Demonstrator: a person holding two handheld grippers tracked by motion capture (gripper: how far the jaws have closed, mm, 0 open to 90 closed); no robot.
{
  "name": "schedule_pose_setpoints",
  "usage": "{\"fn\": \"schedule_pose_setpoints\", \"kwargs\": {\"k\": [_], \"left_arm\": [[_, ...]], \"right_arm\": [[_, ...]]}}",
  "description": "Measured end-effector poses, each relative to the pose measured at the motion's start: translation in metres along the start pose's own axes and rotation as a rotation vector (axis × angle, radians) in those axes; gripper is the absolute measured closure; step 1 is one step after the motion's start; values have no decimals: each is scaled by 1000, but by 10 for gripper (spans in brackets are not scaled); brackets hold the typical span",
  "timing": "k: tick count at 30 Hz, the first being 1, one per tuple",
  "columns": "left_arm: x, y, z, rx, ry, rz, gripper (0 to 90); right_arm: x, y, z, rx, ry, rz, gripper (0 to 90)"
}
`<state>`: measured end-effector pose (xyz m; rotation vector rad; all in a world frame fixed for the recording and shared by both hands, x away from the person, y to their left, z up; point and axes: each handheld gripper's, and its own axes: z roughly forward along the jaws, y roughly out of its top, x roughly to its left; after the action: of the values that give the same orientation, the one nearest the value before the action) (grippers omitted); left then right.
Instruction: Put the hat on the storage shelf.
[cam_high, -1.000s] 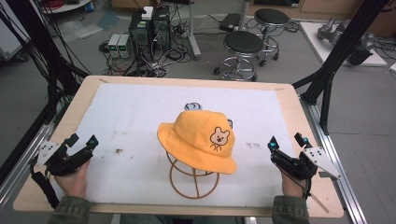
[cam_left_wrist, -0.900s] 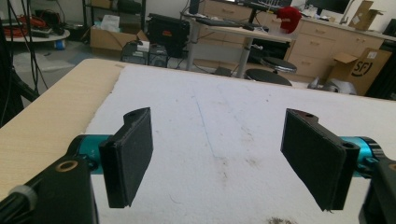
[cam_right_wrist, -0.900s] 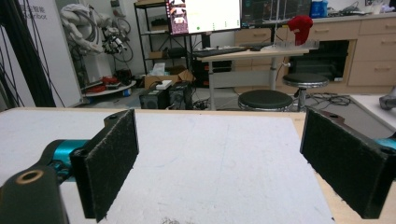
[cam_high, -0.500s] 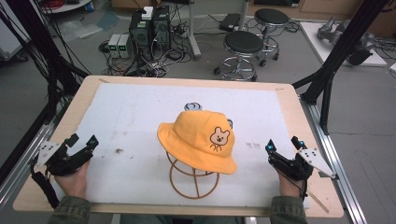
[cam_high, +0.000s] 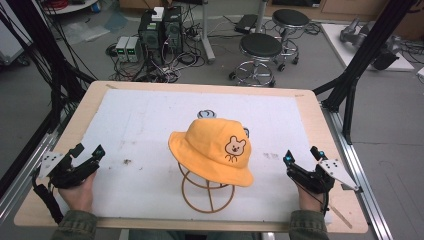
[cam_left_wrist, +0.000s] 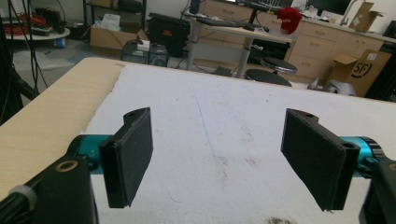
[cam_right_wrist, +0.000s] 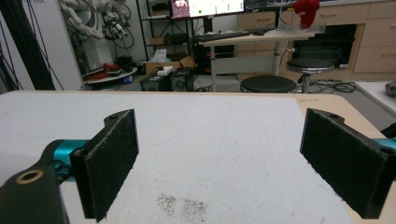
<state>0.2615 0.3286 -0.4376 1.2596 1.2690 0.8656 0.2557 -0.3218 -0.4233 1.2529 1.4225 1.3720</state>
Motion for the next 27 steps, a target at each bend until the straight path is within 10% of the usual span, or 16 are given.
{"fn": "schedule_pose_setpoints", "kwargs": {"k": [27], "left_arm": [[-1,0,2,3,-6,-7,254]], "right_arm": [[0,-2,0,14,9,-1,104]]}}
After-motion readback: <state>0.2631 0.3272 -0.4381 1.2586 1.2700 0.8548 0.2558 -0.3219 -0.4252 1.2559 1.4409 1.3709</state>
